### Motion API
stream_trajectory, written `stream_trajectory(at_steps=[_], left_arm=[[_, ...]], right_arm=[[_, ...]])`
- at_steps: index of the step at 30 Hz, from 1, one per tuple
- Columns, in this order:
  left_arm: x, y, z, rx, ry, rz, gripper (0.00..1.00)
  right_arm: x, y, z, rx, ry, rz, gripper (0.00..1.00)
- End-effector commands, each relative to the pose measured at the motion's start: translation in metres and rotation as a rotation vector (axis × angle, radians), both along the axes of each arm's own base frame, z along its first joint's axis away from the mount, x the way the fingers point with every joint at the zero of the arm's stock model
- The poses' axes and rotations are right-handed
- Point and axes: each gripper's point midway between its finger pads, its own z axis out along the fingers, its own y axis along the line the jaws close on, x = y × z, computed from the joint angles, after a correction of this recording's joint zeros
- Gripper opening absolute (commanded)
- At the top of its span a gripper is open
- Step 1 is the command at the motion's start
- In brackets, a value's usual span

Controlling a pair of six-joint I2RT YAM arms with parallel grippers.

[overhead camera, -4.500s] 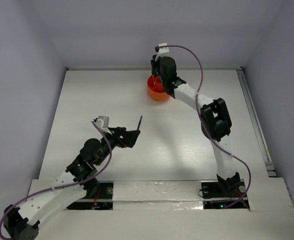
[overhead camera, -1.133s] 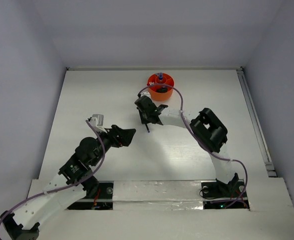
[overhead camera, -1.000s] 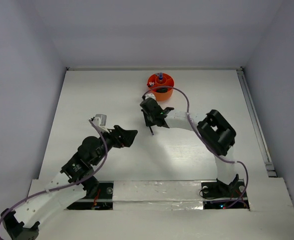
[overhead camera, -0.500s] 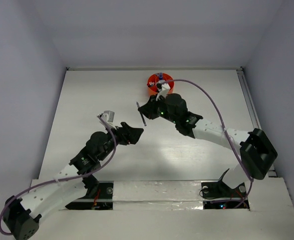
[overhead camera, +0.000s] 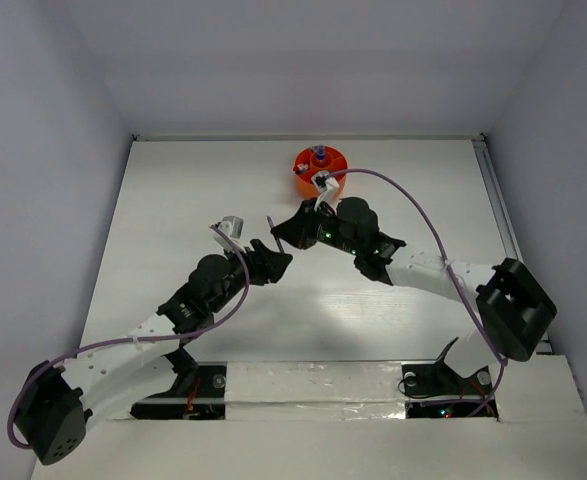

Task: Sort the stationery into containers
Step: Pick up the pen from the center of the board, then close the pen cap on the pen.

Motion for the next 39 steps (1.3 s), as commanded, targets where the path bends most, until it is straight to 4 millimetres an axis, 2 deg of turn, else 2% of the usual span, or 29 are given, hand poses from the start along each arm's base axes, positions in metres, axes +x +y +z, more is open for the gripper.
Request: stream_trajectory(at_steps=[1,2,5,8,10,13,17,19,22,23,26,27,31,32,33,34,35,36,37,38,39], left_arm=[[0.007,-0.006,0.041,-0.091,-0.092,0.002,0.52],[0.007,-0.007,0.041,-0.094,-0.094,0.000,0.45],[0.011,-0.005,0.042,-0.091,-0.097,0.011,0.36],[0.011,-0.004,0.041,-0.090,-0.101,0.017,0.33],[0.011,-0.004,0.039,-0.088,-0.099,0.017,0.28],[0.010,-0.004,0.036,-0.087,-0.098,0.011,0.13],[0.009,-0.004,0.033,-0.090,-0.091,0.008,0.13],[0.007,-0.005,0.032,-0.098,-0.089,0.003,0.19],[0.007,-0.005,0.029,-0.102,-0.082,0.001,0.20],[0.007,-0.005,0.029,-0.101,-0.081,0.001,0.19],[0.006,-0.005,0.028,-0.096,-0.083,-0.003,0.08],[0.007,-0.004,0.026,-0.090,-0.076,0.002,0.00],[0.005,0.001,0.030,-0.071,-0.081,0.012,0.00],[0.003,0.003,0.039,-0.080,-0.097,0.015,0.00],[0.001,0.007,0.033,-0.045,-0.080,0.019,0.00],[0.001,0.012,0.036,-0.038,-0.085,0.035,0.00],[-0.002,0.017,0.045,-0.046,-0.104,0.042,0.00],[-0.004,0.022,0.043,-0.020,-0.091,0.051,0.00],[-0.005,0.027,0.047,-0.018,-0.100,0.069,0.00],[-0.008,0.032,0.060,-0.032,-0.121,0.076,0.00],[-0.009,0.038,0.057,-0.010,-0.105,0.090,0.00]], right_arm=[[-0.012,0.003,0.037,0.120,-0.060,0.054,0.00],[-0.013,0.003,0.036,0.120,-0.056,0.058,0.00],[-0.015,0.003,0.033,0.121,-0.048,0.062,0.00],[-0.016,0.004,0.030,0.121,-0.042,0.068,0.00],[-0.018,0.004,0.030,0.130,-0.034,0.077,0.00],[-0.020,0.007,0.025,0.137,-0.017,0.096,0.00],[-0.022,0.009,0.030,0.156,-0.019,0.111,0.00],[-0.024,0.010,0.034,0.168,-0.023,0.121,0.00],[-0.024,0.011,0.036,0.177,-0.024,0.127,0.00],[-0.025,0.011,0.037,0.180,-0.025,0.131,0.00],[-0.027,0.011,0.039,0.188,-0.023,0.141,0.00],[-0.028,0.010,0.038,0.188,-0.020,0.143,0.00],[-0.028,0.006,0.034,0.162,-0.014,0.127,0.00],[-0.028,0.005,0.033,0.153,-0.015,0.120,0.00],[-0.026,0.003,0.036,0.145,-0.022,0.106,0.04],[-0.026,0.002,0.032,0.112,-0.027,0.104,0.15],[-0.026,0.001,0.033,0.100,-0.035,0.107,0.21],[-0.023,-0.003,0.034,0.089,-0.043,0.102,0.26],[-0.024,-0.004,0.033,0.067,-0.055,0.106,0.37],[-0.026,-0.005,0.034,0.058,-0.062,0.113,0.41],[-0.026,-0.008,0.034,0.050,-0.076,0.130,0.42]])
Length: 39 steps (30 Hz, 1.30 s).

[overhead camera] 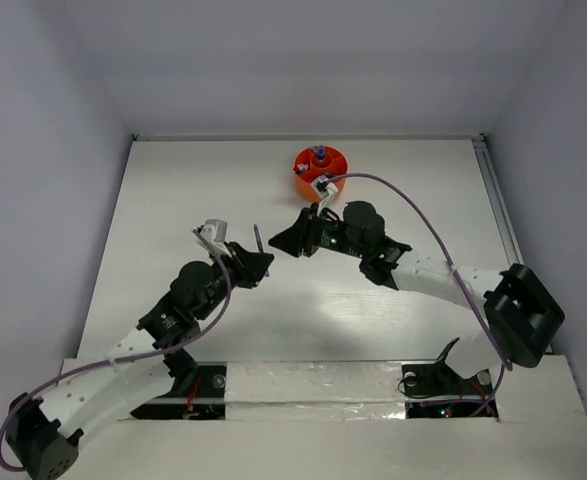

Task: Sort the stationery into containers
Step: Close the pen cap on the pen.

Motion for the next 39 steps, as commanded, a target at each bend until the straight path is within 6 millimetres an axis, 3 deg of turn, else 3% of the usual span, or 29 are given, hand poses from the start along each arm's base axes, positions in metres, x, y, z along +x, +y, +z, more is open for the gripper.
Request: stream_trajectory(at_steps=[1,2,7,10,11,14,15,17,18,21,22,24,26,27,30,33,34,36,39], left_arm=[[-0.001,0.019,0.038,0.008,-0.068,0.054,0.00],[-0.005,0.022,0.052,-0.013,-0.096,0.050,0.00],[-0.010,0.041,0.066,0.042,-0.102,0.097,0.00],[-0.013,0.045,0.085,0.038,-0.126,0.102,0.00],[-0.015,0.046,0.101,0.018,-0.151,0.099,0.00],[-0.020,0.050,0.124,0.008,-0.186,0.091,0.00],[-0.023,0.053,0.141,-0.002,-0.220,0.094,0.00],[-0.025,0.054,0.156,-0.010,-0.250,0.088,0.00],[-0.028,0.057,0.170,-0.024,-0.278,0.087,0.00],[-0.031,0.056,0.188,-0.046,-0.319,0.071,0.00],[-0.032,0.055,0.191,-0.040,-0.328,0.069,0.00],[-0.030,0.055,0.193,-0.034,-0.337,0.070,0.00],[-0.029,0.055,0.193,-0.024,-0.344,0.070,0.00],[-0.029,0.056,0.194,-0.022,-0.349,0.073,0.00],[-0.028,0.062,0.197,0.000,-0.360,0.103,0.00],[-0.026,0.068,0.198,0.023,-0.372,0.126,0.00],[-0.025,0.070,0.198,0.030,-0.373,0.140,0.00],[-0.022,0.073,0.194,0.058,-0.373,0.159,0.00],[-0.021,0.076,0.192,0.079,-0.375,0.171,0.00]], right_arm=[[-0.002,-0.012,0.027,-0.026,-0.132,0.024,0.43],[-0.003,-0.014,0.027,-0.042,-0.151,0.028,0.43],[-0.008,-0.023,0.022,-0.154,-0.291,0.093,0.37],[-0.016,-0.014,-0.003,-0.225,-0.303,0.222,0.31],[-0.014,-0.008,-0.025,-0.263,-0.270,0.264,0.32],[-0.007,0.001,-0.051,-0.340,-0.245,0.323,0.37],[0.000,0.005,-0.073,-0.386,-0.211,0.328,0.39],[0.014,0.011,-0.080,-0.441,-0.223,0.329,0.44],[0.017,0.011,-0.098,-0.485,-0.195,0.340,0.46],[0.026,0.021,-0.099,-0.521,-0.245,0.361,0.52],[0.027,0.019,-0.113,-0.565,-0.231,0.378,0.54],[0.029,0.030,-0.112,-0.598,-0.260,0.397,0.64],[0.026,0.029,-0.140,-0.682,-0.222,0.438,0.66],[0.027,0.037,-0.136,-0.688,-0.233,0.447,0.66],[0.015,0.043,-0.169,-0.776,-0.186,0.492,0.65],[0.015,0.048,-0.172,-0.790,-0.151,0.475,0.59],[0.006,0.052,-0.169,-0.736,-0.142,0.509,0.59],[-0.009,0.058,-0.156,-0.667,-0.149,0.535,0.61],[-0.009,0.058,-0.158,-0.682,-0.175,0.525,0.64]])
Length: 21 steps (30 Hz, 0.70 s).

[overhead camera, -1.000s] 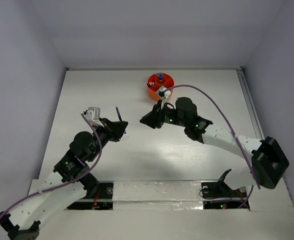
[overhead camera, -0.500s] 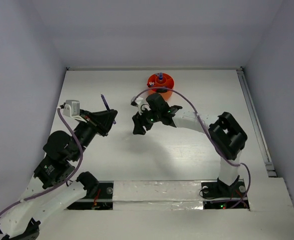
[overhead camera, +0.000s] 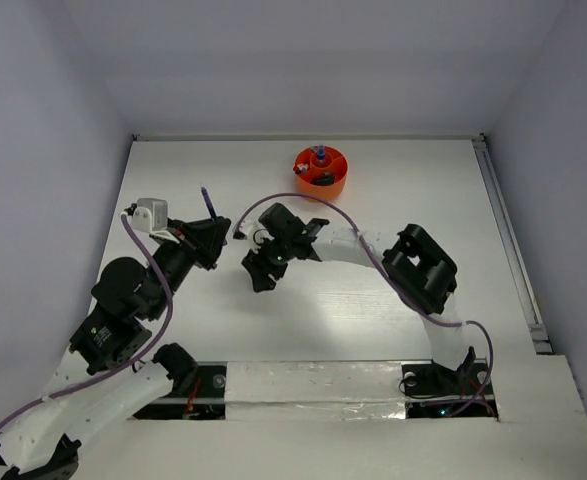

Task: Sort the stationery into containers
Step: Close the pen cap on the pen.

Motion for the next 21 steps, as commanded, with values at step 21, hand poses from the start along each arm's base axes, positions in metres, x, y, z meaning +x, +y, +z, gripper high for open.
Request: stream_trajectory(at_steps=[21], left_arm=[[0.018,0.041,-0.019,0.148,-0.011,0.208,0.00]], right_arm=[[-0.005,0.028,-0.021,0.037,0.127,-0.003,0.73]])
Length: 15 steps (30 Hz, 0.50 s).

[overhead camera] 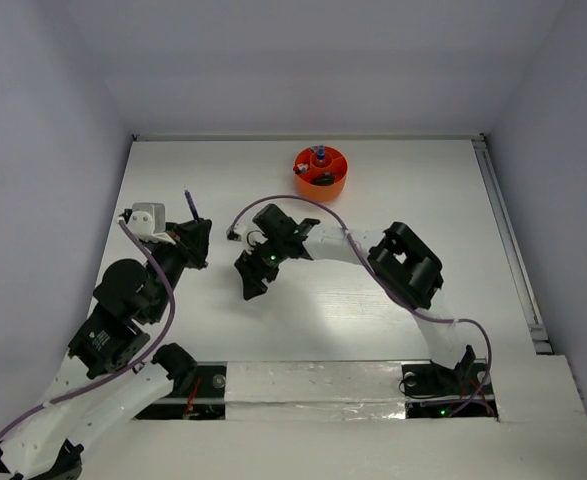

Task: Sort the stationery into containers
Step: Close the pen cap on the pen.

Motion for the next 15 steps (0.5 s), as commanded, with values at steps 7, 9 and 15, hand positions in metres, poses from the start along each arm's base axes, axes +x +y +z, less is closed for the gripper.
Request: stream_trajectory(at_steps=[7,9,15], left_arm=[[0.009,-0.001,0.002,0.000,-0.028,-0.013,0.00],[0.010,-0.001,0.000,0.003,-0.026,-0.013,0.00],[0.015,0.000,0.000,0.007,-0.031,-0.015,0.00]], right_arm=[[0.055,0.007,-0.011,-0.024,-0.106,-0.228,0.73],[0.062,0.005,-0.009,-0.023,-0.101,-0.258,0.73],[0.078,0.003,-0.009,-0.051,-0.104,-0.329,0.75]])
